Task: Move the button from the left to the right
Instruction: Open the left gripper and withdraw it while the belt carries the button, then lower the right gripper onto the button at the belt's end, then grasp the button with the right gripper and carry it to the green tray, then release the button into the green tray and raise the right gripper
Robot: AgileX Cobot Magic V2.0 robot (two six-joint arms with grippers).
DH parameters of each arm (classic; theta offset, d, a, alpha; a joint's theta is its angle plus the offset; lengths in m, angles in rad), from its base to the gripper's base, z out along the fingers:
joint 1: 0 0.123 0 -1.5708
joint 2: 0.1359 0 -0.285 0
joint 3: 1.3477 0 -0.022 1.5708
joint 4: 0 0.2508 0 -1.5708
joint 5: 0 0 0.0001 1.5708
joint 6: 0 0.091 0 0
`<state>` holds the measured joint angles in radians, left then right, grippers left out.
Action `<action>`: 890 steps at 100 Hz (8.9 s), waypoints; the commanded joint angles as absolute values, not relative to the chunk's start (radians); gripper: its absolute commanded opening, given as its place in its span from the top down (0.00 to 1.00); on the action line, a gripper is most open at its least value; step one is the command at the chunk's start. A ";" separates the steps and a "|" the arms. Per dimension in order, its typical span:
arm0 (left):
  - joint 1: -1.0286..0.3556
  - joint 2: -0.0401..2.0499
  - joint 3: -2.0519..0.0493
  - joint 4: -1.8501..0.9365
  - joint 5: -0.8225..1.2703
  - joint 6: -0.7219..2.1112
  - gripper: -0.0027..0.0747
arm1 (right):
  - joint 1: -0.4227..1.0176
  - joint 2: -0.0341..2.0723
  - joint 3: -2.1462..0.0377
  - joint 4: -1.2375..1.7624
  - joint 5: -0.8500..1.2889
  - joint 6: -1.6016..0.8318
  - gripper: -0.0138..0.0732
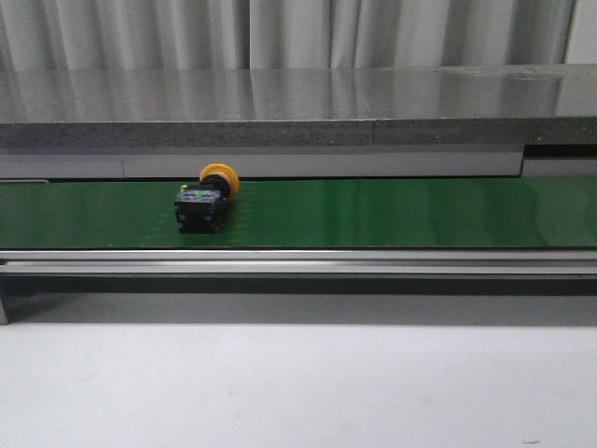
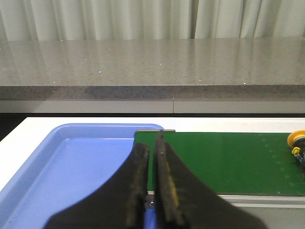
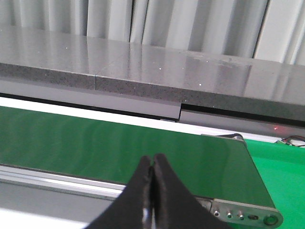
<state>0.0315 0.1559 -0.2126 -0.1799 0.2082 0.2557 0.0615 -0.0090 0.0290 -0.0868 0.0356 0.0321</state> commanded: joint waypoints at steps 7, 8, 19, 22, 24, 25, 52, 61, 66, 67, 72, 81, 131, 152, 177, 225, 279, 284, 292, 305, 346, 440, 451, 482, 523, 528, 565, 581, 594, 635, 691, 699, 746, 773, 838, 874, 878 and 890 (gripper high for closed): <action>0.023 0.167 -0.242 -0.191 0.120 0.256 0.96 | 0.060 -0.021 0.026 -0.088 -0.077 0.029 0.92; 0.023 0.167 -0.242 -0.191 0.120 0.256 0.96 | 0.060 -0.021 0.026 -0.086 -0.077 0.029 0.92; 0.023 0.167 -0.242 -0.191 0.120 0.256 0.96 | 0.060 -0.020 -0.002 -0.054 -0.070 0.029 0.92; 0.023 0.167 -0.242 -0.191 0.120 0.256 0.96 | 0.060 -0.020 -0.015 -0.043 -0.061 0.029 0.92; 0.023 0.167 -0.242 -0.191 0.120 0.256 0.96 | 0.060 -0.020 -0.025 -0.039 -0.057 0.029 0.92; 0.023 0.167 -0.242 -0.191 0.120 0.256 0.96 | 0.060 -0.020 -0.029 -0.038 -0.051 0.029 0.92; 0.023 0.167 -0.242 -0.191 0.120 0.256 0.96 | 0.060 0.017 -0.251 -0.037 0.177 0.029 0.92; 0.023 0.167 -0.242 -0.191 0.120 0.256 0.96 | 0.060 0.081 -0.337 -0.037 0.276 0.029 0.92; 0.023 0.167 -0.242 -0.191 0.120 0.256 0.96 | 0.060 0.125 -0.383 -0.037 0.332 0.029 0.92; 0.023 0.167 -0.242 -0.191 0.120 0.256 0.96 | 0.060 0.132 -0.389 -0.037 0.347 0.029 0.92; 0.023 0.167 -0.242 -0.191 0.120 0.256 0.96 | 0.060 0.182 -0.434 -0.037 0.398 0.029 0.92; 0.023 0.167 -0.242 -0.191 0.120 0.256 0.96 | 0.060 0.282 -0.513 -0.037 0.484 0.029 0.92; 0.023 0.167 -0.242 -0.191 0.120 0.256 0.96 | 0.060 0.784 -0.763 -0.026 0.600 0.029 0.92; 0.023 0.167 -0.242 -0.191 0.120 0.256 0.96 | 0.060 0.882 -0.763 -0.018 0.614 0.029 0.92; 0.023 0.167 -0.242 -0.191 0.120 0.256 0.96 | 0.060 0.906 -0.763 -0.018 0.635 0.029 0.70; 0.023 0.167 -0.242 -0.191 0.120 0.256 0.96 | 0.060 0.912 -0.766 0.107 0.605 0.029 0.12; 0.023 0.167 -0.242 -0.191 0.120 0.256 0.96 | 0.194 1.210 -0.931 0.182 0.549 0.029 0.12; 0.023 0.167 -0.242 -0.191 0.120 0.256 0.96 | 0.216 1.248 -0.951 0.182 0.549 0.029 0.12; 0.023 0.167 -0.242 -0.191 0.120 0.256 0.96 | 0.250 1.305 -0.987 0.182 0.548 0.029 0.12; 0.023 0.167 -0.242 -0.191 0.120 0.256 0.96 | 0.280 1.390 -1.036 0.182 0.534 0.029 0.12; 0.023 0.167 -0.242 -0.191 0.120 0.256 0.96 | 0.293 1.558 -1.110 0.117 0.465 0.009 0.12; 0.023 0.167 -0.242 -0.191 0.120 0.256 0.96 | 0.265 1.540 -1.259 -0.058 0.683 0.008 0.61; 0.023 0.167 -0.242 -0.191 0.120 0.256 0.96 | 0.205 1.519 -1.290 -0.078 0.719 -0.030 0.61; 0.023 0.167 -0.242 -0.191 0.120 0.256 0.96 | -0.073 1.515 -1.301 -0.078 0.732 -0.150 0.61; 0.023 0.167 -0.242 -0.191 0.120 0.256 0.96 | -0.399 1.607 -1.301 -0.066 0.611 -0.314 0.61; 0.023 0.167 -0.242 -0.191 0.120 0.256 0.96 | -0.417 1.629 -1.301 -0.066 0.594 -0.314 0.61; 0.023 0.167 -0.242 -0.191 0.120 0.256 0.96 | -0.465 1.804 -1.301 -0.037 0.575 -0.317 0.61; 0.023 0.167 -0.242 -0.191 0.120 0.256 0.96 | -0.465 1.850 -1.301 0.000 0.578 -0.317 0.61; 0.023 0.167 -0.242 -0.191 0.120 0.256 0.96 | -0.465 1.863 -1.301 0.011 0.579 -0.317 0.61; 0.023 0.167 -0.242 -0.191 0.120 0.256 0.96 | -0.465 1.880 -1.304 0.028 0.573 -0.316 0.34; 0.023 0.167 -0.242 -0.191 0.120 0.256 0.96 | -0.465 1.774 -1.328 0.029 0.542 -0.301 0.32; 0.023 0.167 -0.242 -0.191 0.120 0.256 0.96 | -0.463 1.734 -1.327 0.046 0.523 -0.301 0.32; 0.023 0.167 -0.242 -0.191 0.120 0.256 0.96 | -0.290 1.463 -1.325 0.134 0.448 -0.301 0.32; 0.023 0.167 -0.242 -0.191 0.120 0.256 0.96 | -0.138 1.293 -1.246 0.140 0.377 -0.301 0.32; 0.023 0.167 -0.242 -0.191 0.120 0.256 0.96 | 0.120 0.620 -0.522 0.159 -0.019 -0.301 0.32; 0.023 0.167 -0.242 -0.191 0.120 0.256 0.96 | 0.128 0.258 -0.309 0.232 0.028 -0.300 0.32; 0.023 0.167 -0.242 -0.191 0.120 0.256 0.96 | 0.128 0.237 -0.298 0.232 0.035 -0.300 0.32; 0.023 0.167 -0.242 -0.191 0.120 0.256 0.96 | 0.128 0.218 -0.279 0.232 0.046 -0.300 0.32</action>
